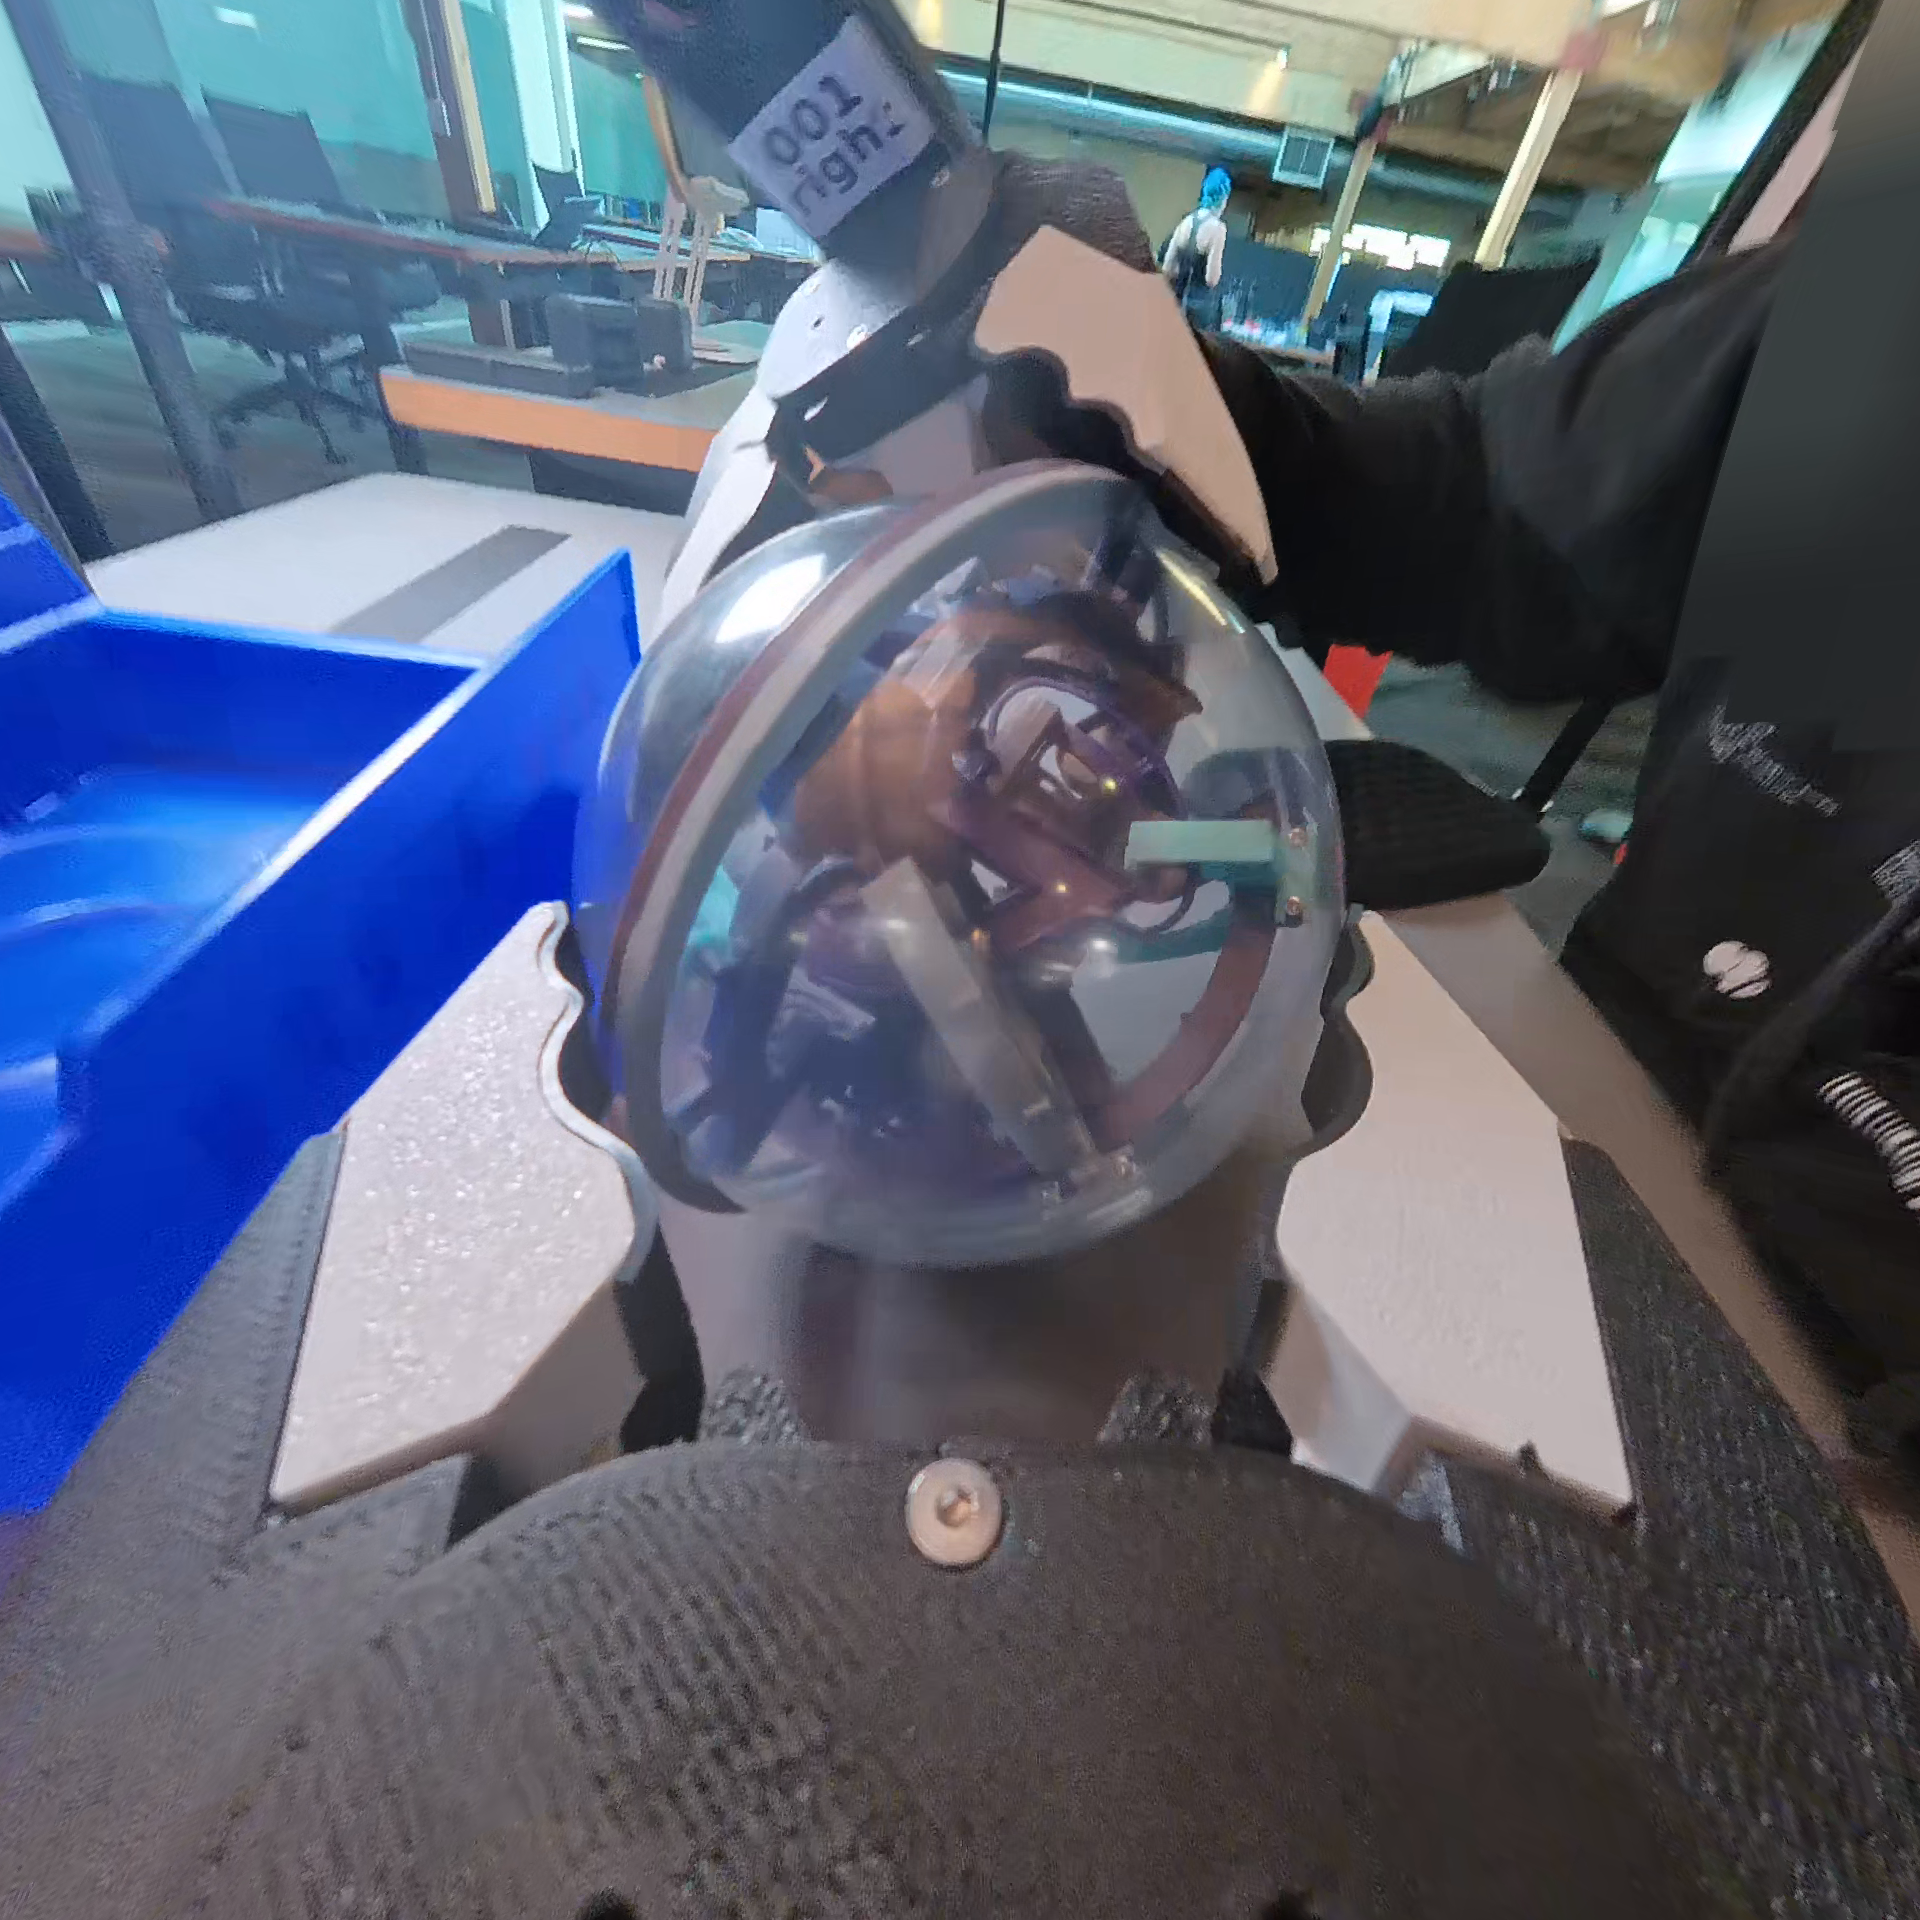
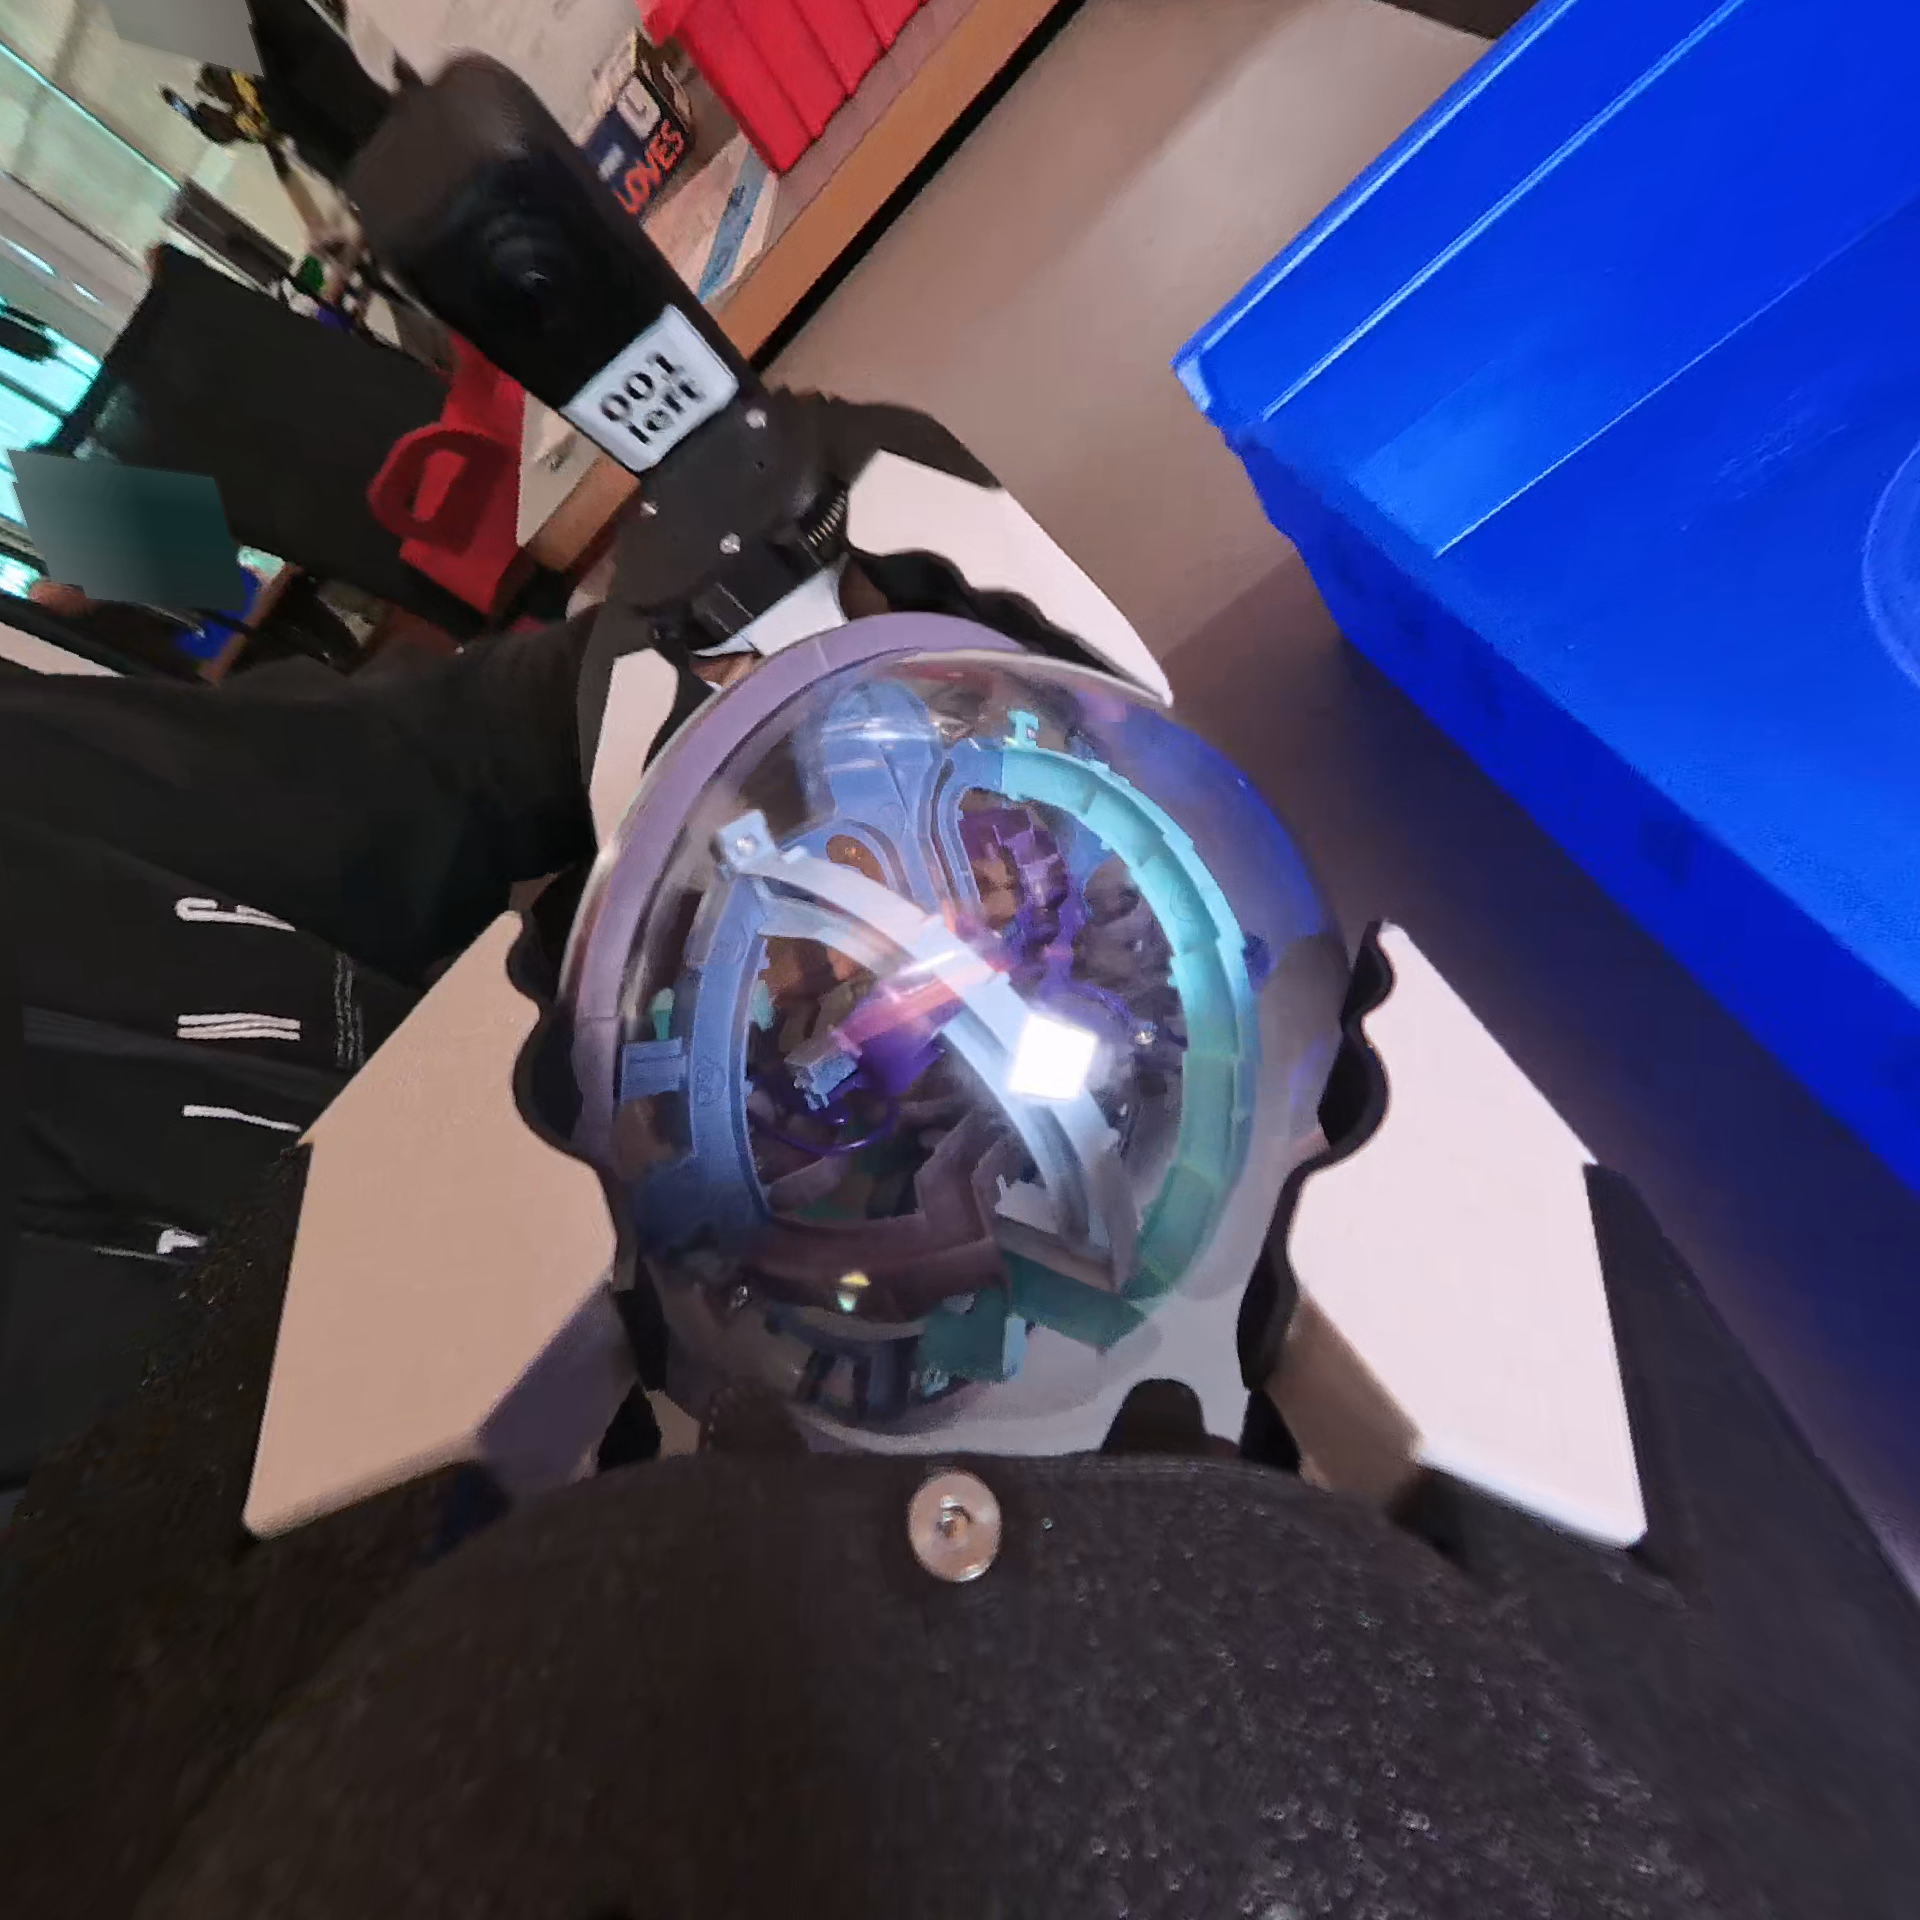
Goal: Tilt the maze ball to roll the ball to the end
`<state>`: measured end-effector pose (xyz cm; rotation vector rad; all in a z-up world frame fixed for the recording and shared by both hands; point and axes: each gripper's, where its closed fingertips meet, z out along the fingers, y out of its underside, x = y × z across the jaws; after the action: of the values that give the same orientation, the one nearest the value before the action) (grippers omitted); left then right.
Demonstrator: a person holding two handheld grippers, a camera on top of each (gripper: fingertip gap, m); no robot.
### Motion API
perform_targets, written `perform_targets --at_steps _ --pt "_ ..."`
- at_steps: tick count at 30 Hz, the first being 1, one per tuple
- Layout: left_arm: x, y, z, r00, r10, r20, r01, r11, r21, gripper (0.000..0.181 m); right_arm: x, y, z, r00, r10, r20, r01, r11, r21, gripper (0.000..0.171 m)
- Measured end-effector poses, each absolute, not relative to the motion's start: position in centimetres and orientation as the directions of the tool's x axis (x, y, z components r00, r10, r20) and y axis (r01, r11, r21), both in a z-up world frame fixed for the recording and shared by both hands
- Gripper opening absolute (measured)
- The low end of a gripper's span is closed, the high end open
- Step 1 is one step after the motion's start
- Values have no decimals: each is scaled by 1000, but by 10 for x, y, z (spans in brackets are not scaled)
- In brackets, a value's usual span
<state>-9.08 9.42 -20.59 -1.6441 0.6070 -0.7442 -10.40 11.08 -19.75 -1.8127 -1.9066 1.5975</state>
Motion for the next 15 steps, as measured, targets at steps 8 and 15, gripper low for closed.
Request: perform_targets --at_steps 8,15 --pt "-111 101 -211 633 -679 372 218 -305 -927 133 -72 138 -168 -305 908 -287 381 -160 -911 143" --pt "-106 105 -219 585 -630 511 319 -400 -859 127 -57 126 -231 -147 985 -88 415 -20 -910 141"
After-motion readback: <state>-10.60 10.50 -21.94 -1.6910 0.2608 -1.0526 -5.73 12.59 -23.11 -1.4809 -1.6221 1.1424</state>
